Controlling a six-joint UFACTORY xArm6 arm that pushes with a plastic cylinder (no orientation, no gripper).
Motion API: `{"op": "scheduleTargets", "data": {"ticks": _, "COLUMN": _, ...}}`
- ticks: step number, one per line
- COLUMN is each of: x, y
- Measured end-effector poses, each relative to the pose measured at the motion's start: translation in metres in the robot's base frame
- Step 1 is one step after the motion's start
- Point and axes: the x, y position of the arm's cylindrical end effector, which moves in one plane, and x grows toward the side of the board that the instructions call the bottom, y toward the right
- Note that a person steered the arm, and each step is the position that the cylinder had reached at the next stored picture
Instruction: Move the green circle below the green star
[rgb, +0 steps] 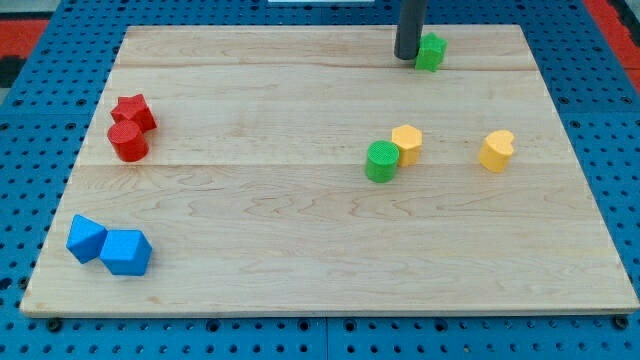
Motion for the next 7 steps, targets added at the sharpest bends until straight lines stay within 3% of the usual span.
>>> {"op": "scheduleTargets", "data": {"ticks": 2, "x": 0.099, "y": -0.037}}
{"op": "scheduleTargets", "data": {"ticks": 4, "x": 0.146, "y": -0.126}}
{"op": "scheduleTargets", "data": {"ticks": 5, "x": 0.201, "y": -0.123}}
{"op": "scheduleTargets", "data": {"ticks": 7, "x": 0.217, "y": -0.051}}
